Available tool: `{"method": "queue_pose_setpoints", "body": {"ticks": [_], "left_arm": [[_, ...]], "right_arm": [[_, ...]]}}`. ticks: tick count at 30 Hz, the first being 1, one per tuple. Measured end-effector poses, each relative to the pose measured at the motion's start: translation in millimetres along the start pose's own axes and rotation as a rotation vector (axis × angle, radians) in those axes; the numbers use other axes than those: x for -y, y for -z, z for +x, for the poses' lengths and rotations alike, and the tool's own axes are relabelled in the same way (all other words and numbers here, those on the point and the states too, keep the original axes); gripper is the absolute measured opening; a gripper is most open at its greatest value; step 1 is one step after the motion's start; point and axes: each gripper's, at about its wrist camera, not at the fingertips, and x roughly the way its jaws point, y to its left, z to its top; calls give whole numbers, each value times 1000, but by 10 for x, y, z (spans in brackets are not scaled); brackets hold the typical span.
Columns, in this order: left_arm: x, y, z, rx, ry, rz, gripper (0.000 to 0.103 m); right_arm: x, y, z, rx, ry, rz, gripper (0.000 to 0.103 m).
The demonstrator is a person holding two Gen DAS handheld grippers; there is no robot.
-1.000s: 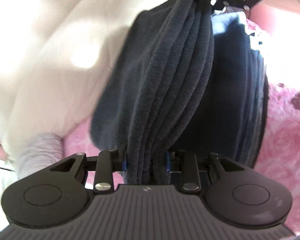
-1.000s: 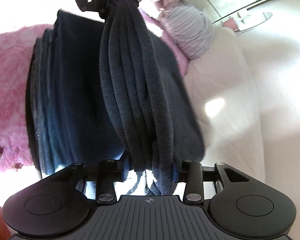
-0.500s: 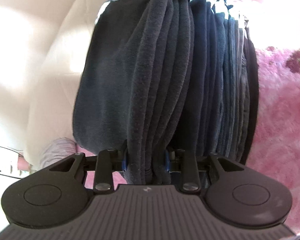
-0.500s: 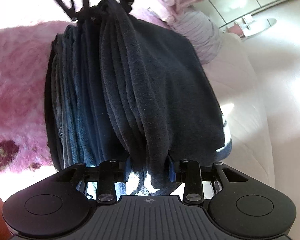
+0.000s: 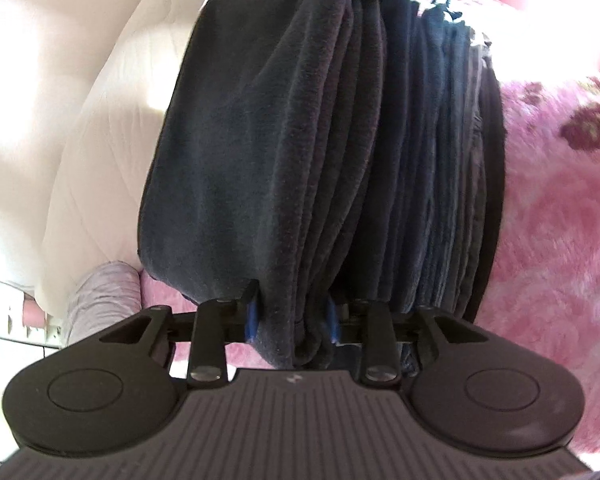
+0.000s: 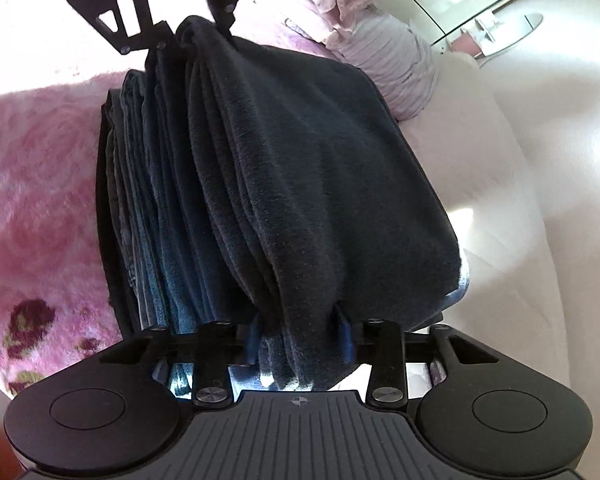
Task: Fold clothes
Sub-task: 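Lower the sweatpants onto the stack of folded clothes with both tools, then open both tools and release the sweatpants on the stack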
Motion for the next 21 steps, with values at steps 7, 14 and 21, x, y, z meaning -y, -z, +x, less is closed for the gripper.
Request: {"method": "queue_pose_setpoints", "body": {"ticks": [7, 14, 21], "left_arm": [[-14, 21, -147, 6, -15, -35, 26], [391, -114, -259, -17, -25, -19, 34], [371, 212, -593, -18, 64, -137, 34]], "right_arm": [[66, 89, -295, 36, -7, 5, 29], [-188, 84, -205, -9, 25, -58, 43], [-166, -34, -479, -126, 21, 72, 48]]}}
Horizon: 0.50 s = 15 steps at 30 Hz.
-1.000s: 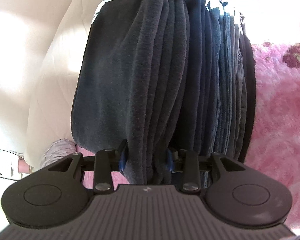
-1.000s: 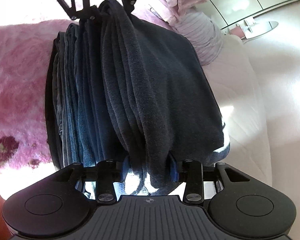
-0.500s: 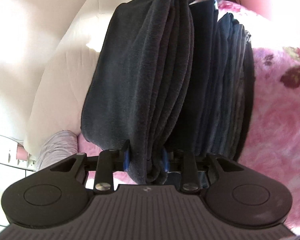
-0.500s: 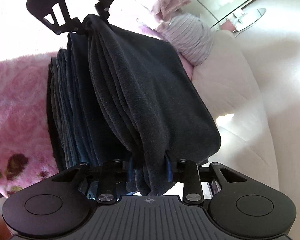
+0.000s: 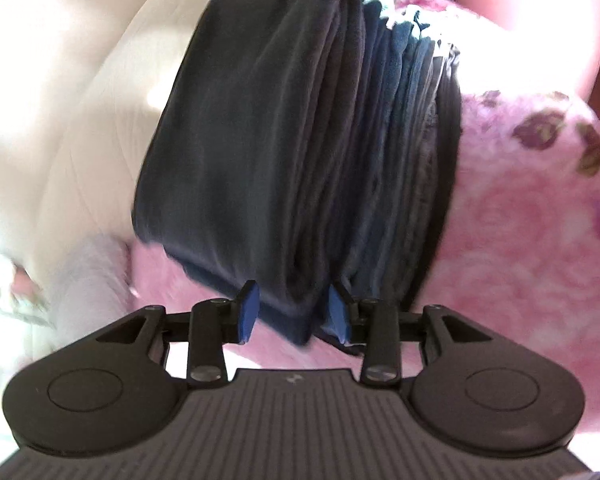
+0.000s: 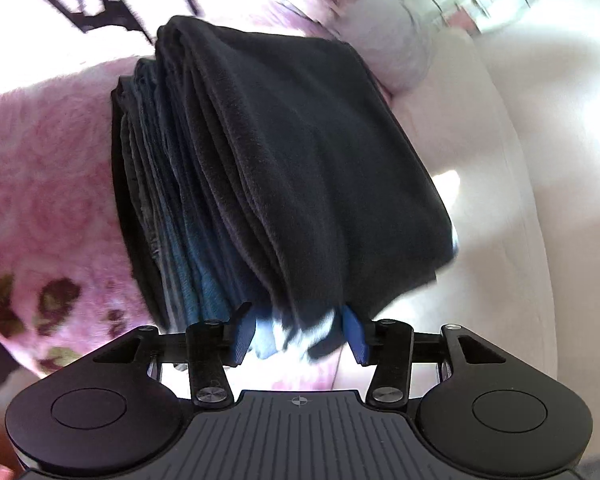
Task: Fold clothes
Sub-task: 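Open both tools and release the sweatpants on the stack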
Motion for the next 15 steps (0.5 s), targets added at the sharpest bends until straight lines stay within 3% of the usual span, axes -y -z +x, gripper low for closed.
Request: {"method": "queue_pose_setpoints", "body": {"ticks": [3, 7, 13, 15], "left_arm": [[-212, -2, -226, 0, 46, -153, 34], [-635, -60, -467, 51, 37, -279, 34], [-1177, -656, -498, 156, 57, -347, 34], [-1166, -953, -286, 184, 88, -349, 34]], "right_arm": [[134, 6, -164, -40, -33, 174, 48], [470, 25, -352, -32, -91, 491, 48], [1073, 104, -290, 46, -129, 802, 48], [1277, 131, -172, 74, -156, 868, 48]]}}
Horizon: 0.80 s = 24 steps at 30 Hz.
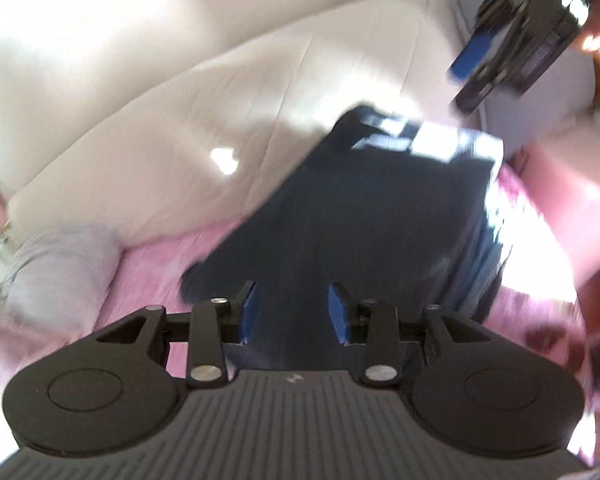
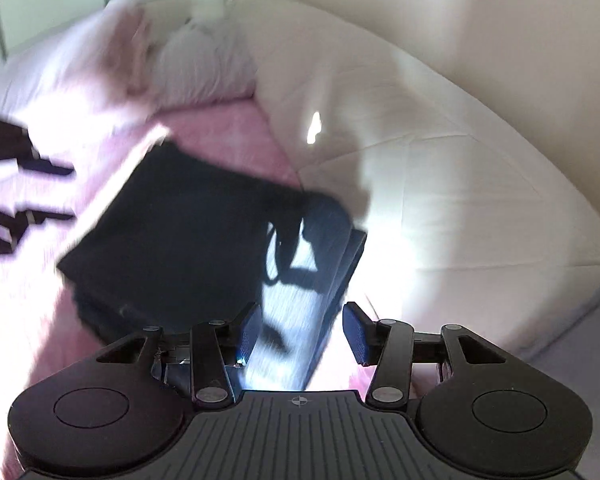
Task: Fold clothes
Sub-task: 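Open both tools and release the sweatpants on the stack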
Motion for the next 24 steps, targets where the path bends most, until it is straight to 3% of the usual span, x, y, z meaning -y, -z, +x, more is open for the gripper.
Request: {"method": "queue_pose_setpoints", "body": {"ticks": [3, 6, 13, 15, 17, 22, 24], "left_arm": [[84, -335, 361, 6, 44, 11, 34], [110, -584, 655, -16, 71, 14, 34], [-86, -834, 1067, -32, 198, -81, 35], [-147, -887, 1167, -34, 221, -106, 35], [-201, -940, 1276, -45, 248, -107, 34], [-145, -1063, 1565, -128, 303, -56, 34], [-46, -1045, 1695, -156, 288, -24, 34]], "right_arm": [[301, -188, 244, 13, -81, 100, 48], [610, -353, 585, -14, -218, 201, 50], [1017, -432, 1209, -71, -445, 371, 54], [1118, -392, 1249, -59, -491, 415, 37], [1233, -330, 1214, -50, -521, 466, 28], [1241, -206, 1144, -34, -476, 508, 27], [1234, -114, 1250, -43, -455, 546, 27]]}}
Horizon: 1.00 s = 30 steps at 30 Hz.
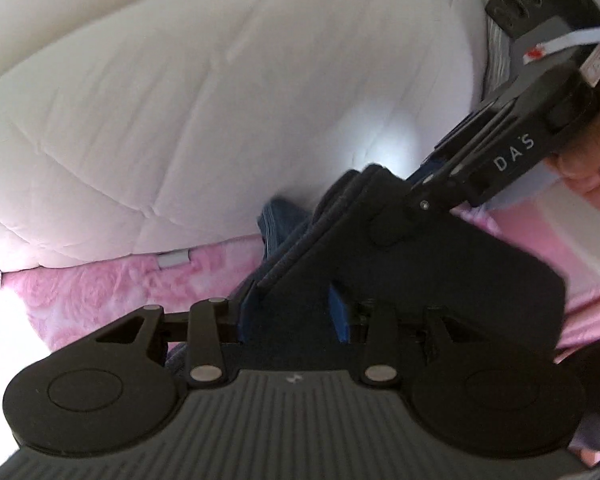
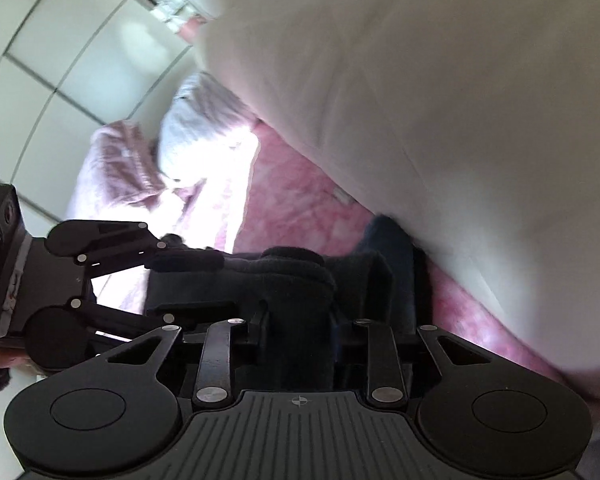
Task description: Fold clothes
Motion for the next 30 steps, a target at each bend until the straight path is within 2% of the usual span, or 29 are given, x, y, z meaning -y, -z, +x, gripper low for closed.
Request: {"method": "queue_pose_setpoints", "body": {"ticks": [2, 5, 9, 13, 15, 16, 19, 21, 24, 28, 30], "left_arm": [[40, 0, 92, -8, -26, 13, 34], [40, -4, 196, -12, -47, -7, 34], [48, 2, 176, -4, -53, -12, 34], [63, 70, 94, 16, -60, -27, 34], [91, 96, 57, 29, -75, -37, 34], [104, 109, 32, 35, -82, -41, 34], [130, 167, -111, 49, -101, -55, 34], [128, 287, -288, 41, -125, -74, 34], [98, 586, -595, 16, -181, -151, 34], [91, 1061, -865, -55, -214, -323, 33], [154, 1246, -842, -90, -214, -369, 32]], "right_arm": [[64, 11, 83, 5, 20, 16, 27], [94, -38, 144, -1, 47, -41, 29], [74, -148, 91, -40, 65, -41, 33], [-316, -174, -118, 36, 170, -269, 33], [-490, -160, -150, 75, 189, -383, 33], [-546, -148, -123, 76, 191, -426, 33], [-565, -75, 143, -11, 225, -512, 33], [-478, -36, 242, -35, 264, -520, 33], [-445, -80, 231, -55, 264, -494, 33], [-622, -118, 214, -97, 286, -564, 33], [-778, -141, 207, -92, 310, -630, 33]]}}
